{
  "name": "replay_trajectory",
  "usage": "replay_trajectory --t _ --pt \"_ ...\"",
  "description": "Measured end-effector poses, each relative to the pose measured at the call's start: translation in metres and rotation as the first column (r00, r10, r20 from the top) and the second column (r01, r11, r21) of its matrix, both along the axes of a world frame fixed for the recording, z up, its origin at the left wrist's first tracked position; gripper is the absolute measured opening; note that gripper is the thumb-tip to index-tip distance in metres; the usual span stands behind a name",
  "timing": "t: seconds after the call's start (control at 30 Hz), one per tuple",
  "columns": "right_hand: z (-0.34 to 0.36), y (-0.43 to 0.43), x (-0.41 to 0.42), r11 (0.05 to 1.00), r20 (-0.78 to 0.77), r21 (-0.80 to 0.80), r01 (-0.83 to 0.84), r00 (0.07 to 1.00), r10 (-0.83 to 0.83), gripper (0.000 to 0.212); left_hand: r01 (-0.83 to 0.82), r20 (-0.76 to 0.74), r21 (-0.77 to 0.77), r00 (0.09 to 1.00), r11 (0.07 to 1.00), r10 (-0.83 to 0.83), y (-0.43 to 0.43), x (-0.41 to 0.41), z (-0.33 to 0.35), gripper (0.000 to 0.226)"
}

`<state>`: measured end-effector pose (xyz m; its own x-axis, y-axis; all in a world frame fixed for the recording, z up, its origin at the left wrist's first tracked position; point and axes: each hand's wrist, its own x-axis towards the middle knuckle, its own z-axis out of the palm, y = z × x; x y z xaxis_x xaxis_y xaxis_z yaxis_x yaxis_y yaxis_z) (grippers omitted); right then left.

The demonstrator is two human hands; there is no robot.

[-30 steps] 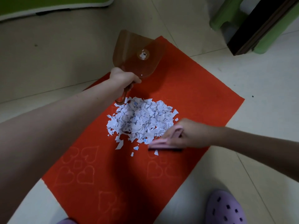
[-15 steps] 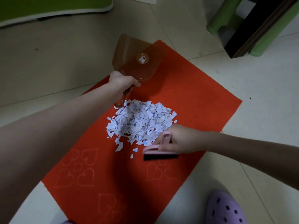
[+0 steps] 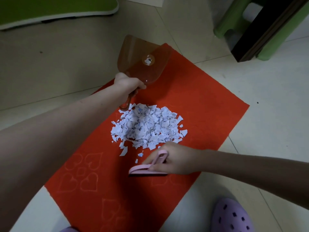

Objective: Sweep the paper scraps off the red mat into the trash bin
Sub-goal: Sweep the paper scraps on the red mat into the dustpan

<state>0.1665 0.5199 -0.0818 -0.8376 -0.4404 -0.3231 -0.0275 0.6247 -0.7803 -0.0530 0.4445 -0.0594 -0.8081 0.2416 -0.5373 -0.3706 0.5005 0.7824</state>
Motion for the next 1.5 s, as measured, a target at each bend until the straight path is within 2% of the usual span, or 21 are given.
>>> replay_trajectory --t 0.1,0.23,0.3,0.4,0.47,0.6,0.63,0.7,0.77,0.87,1.03,1.13,1.23,1.37,1.5 --pt "0.001 -0.024 -0.002 0.999 -0.025 0.034 -0.005 1.000 0.006 0.024 0.003 0.003 -0.008 1.000 1.000 -0.003 -0.002 0.002 0.001 0.032" --pt "0.010 -0.014 -0.029 0.975 -0.047 0.148 0.168 0.986 -0.162 0.044 -0.019 -0.014 0.016 1.000 1.000 0.019 -0.002 0.001 0.004 0.031" --pt "0.013 0.000 -0.037 0.954 -0.127 0.195 0.228 0.970 -0.206 0.041 -0.022 -0.013 0.021 1.000 1.000 0.022 -0.004 0.001 0.005 0.029" --pt "0.024 0.009 -0.039 0.955 -0.093 0.103 0.279 0.958 -0.270 0.028 -0.035 -0.014 0.024 0.999 0.999 0.036 -0.009 0.001 0.005 0.031" --pt "0.030 -0.001 -0.040 0.962 -0.081 0.093 0.258 0.965 -0.251 0.022 -0.038 -0.017 0.033 0.999 0.999 0.038 -0.012 0.000 0.005 0.032" --pt "0.013 -0.049 -0.053 0.943 -0.078 0.006 0.334 0.940 -0.333 0.021 -0.046 -0.023 0.033 0.999 0.998 0.047 -0.015 -0.004 0.009 0.032" --pt "0.005 -0.060 -0.056 0.933 -0.060 -0.020 0.360 0.931 -0.361 0.026 -0.046 -0.022 0.030 0.999 0.998 0.047 -0.015 -0.005 0.010 0.031" --pt "-0.006 -0.075 -0.060 0.925 -0.056 -0.009 0.381 0.923 -0.381 0.045 -0.040 -0.018 0.030 0.999 0.999 0.041 -0.016 -0.004 0.012 0.031" --pt "-0.008 -0.073 -0.060 0.908 -0.097 0.039 0.416 0.906 -0.411 0.051 -0.044 -0.025 0.041 0.999 0.998 0.045 -0.015 -0.005 0.013 0.031" --pt "-0.004 -0.051 -0.062 0.858 -0.155 0.093 0.505 0.859 -0.489 0.033 -0.058 -0.031 0.051 0.998 0.997 0.060 -0.018 -0.006 0.014 0.032" --pt "0.014 -0.049 -0.066 0.839 -0.160 -0.037 0.543 0.826 -0.541 0.025 -0.067 -0.026 0.036 0.997 0.997 0.068 -0.027 -0.012 0.011 0.031" --pt "0.005 -0.079 -0.074 0.856 -0.151 -0.067 0.513 0.842 -0.517 0.034 -0.063 -0.021 0.037 0.998 0.997 0.064 -0.028 -0.013 0.010 0.030" --pt "-0.017 -0.098 -0.083 0.826 -0.110 -0.042 0.562 0.819 -0.562 0.044 -0.066 -0.016 0.030 0.998 0.997 0.066 -0.028 -0.015 0.010 0.029" --pt "-0.031 -0.081 -0.083 0.770 -0.093 -0.001 0.638 0.766 -0.636 0.034 -0.092 -0.007 0.050 0.996 0.995 0.093 -0.030 -0.020 0.012 0.028" --pt "-0.011 -0.054 -0.075 0.777 -0.072 -0.013 0.629 0.775 -0.628 0.028 -0.125 -0.001 0.066 0.992 0.990 0.126 -0.037 -0.026 0.013 0.030"
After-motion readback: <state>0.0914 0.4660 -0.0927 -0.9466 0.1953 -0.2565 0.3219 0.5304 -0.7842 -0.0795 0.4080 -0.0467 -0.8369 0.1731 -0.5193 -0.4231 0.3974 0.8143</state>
